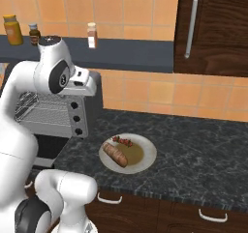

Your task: Pick up the kebab skewer and baguette bread, and place them inside the toaster oven. Close the toaster oven door and start by setting the timer.

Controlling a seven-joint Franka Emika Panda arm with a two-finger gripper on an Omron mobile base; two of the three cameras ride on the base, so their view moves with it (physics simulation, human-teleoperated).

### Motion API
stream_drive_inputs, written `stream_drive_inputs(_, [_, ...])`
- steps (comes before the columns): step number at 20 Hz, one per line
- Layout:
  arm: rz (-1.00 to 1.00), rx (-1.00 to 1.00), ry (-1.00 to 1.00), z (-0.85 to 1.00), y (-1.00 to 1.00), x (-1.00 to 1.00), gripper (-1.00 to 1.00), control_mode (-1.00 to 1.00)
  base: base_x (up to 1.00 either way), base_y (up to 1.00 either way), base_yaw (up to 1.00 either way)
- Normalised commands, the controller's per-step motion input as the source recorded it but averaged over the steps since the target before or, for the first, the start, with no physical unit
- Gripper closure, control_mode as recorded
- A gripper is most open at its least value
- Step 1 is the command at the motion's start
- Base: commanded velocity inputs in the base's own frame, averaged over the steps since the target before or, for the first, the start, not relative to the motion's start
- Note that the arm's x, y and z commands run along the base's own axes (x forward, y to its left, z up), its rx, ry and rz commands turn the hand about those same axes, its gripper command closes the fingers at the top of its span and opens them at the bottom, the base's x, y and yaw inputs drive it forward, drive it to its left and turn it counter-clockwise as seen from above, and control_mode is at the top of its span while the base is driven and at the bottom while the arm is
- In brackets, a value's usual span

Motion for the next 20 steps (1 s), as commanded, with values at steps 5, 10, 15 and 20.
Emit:
stream_drive_inputs(5, [-0.09,-0.05,-0.28,0.00,0.80,-0.36,-1.00,-1.00,0.00,0.00,0.00])
stream_drive_inputs(10, [0.01,-0.19,-0.22,-0.01,0.92,-0.23,-1.00,-1.00,0.00,0.00,0.00])
stream_drive_inputs(15, [-0.02,-0.16,-0.11,-0.23,0.74,-0.12,-1.00,-1.00,0.00,0.00,0.00])
stream_drive_inputs(20, [-0.04,-0.01,-0.03,-0.38,0.47,-0.05,-1.00,-1.00,0.00,0.00,0.00])
